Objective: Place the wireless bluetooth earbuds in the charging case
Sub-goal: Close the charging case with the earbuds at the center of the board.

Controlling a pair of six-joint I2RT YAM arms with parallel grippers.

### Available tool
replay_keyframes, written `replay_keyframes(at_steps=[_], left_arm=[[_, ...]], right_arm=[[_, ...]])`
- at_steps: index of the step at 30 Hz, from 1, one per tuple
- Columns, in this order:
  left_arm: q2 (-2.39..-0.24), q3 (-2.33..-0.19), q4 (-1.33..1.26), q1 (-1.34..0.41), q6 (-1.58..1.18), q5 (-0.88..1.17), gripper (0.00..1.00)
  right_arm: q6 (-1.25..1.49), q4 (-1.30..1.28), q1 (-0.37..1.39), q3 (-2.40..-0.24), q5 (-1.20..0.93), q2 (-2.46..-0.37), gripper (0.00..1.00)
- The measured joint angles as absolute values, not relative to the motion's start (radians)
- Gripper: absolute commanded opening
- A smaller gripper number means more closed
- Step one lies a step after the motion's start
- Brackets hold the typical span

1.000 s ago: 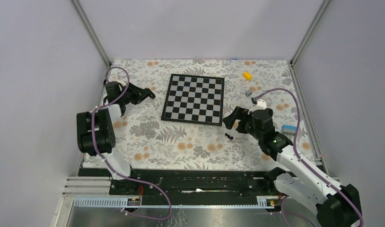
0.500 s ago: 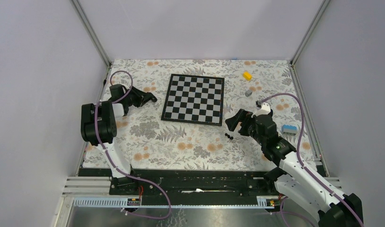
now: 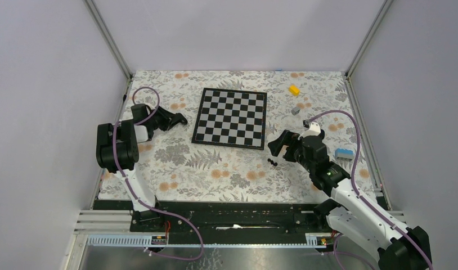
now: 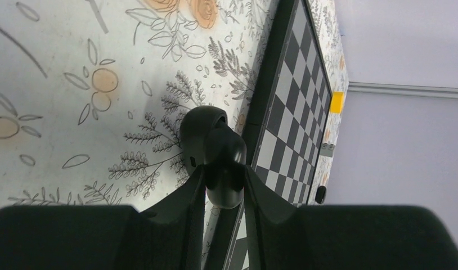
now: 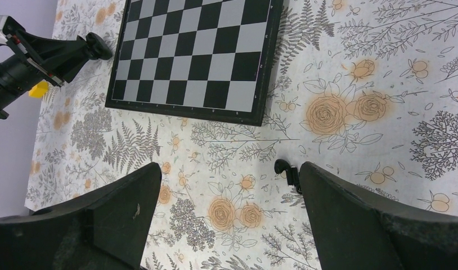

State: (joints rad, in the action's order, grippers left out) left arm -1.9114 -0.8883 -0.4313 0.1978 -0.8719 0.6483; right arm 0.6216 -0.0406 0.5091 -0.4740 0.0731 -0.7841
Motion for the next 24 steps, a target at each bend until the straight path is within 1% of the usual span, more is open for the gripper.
replay_keyframes(at_steps=[2, 5, 7, 10, 13, 18, 21, 24], left_arm=[[-1.920, -0.887, -0.452, 0.200, -0.873, 0.666, 0.00], [-1.945, -0.889, -0.503, 0.202, -0.891, 0.706, 0.04], [-1.960, -0.889, -0.522, 0.203, -0.903, 0.725, 0.05], [-1.963, -0.890, -0.503, 0.206, -0.898, 0.730, 0.03], [-1.963, -0.897, -0.450, 0.208, -0.874, 0.722, 0.05], [-1.961, -0.897, -0.409, 0.209, -0.857, 0.706, 0.17], [-1.953, -0.897, -0.396, 0.209, -0.849, 0.699, 0.28], [-1.946, -0.896, -0.389, 0.209, -0.846, 0.691, 0.42]], right_arm=[[0.622, -0.041, 0.509, -0.474, 0.081, -0.789, 1.00], [0.620, -0.041, 0.509, -0.474, 0.088, -0.794, 1.00], [0.617, -0.041, 0.509, -0.474, 0.088, -0.797, 1.00], [0.616, -0.041, 0.509, -0.474, 0.091, -0.797, 0.99], [0.617, -0.041, 0.509, -0.474, 0.098, -0.797, 1.00], [0.618, -0.043, 0.509, -0.474, 0.111, -0.808, 1.00], [0.618, -0.063, 0.509, -0.477, 0.129, -0.826, 1.00], [0.617, -0.107, 0.509, -0.498, 0.161, -0.863, 0.99]])
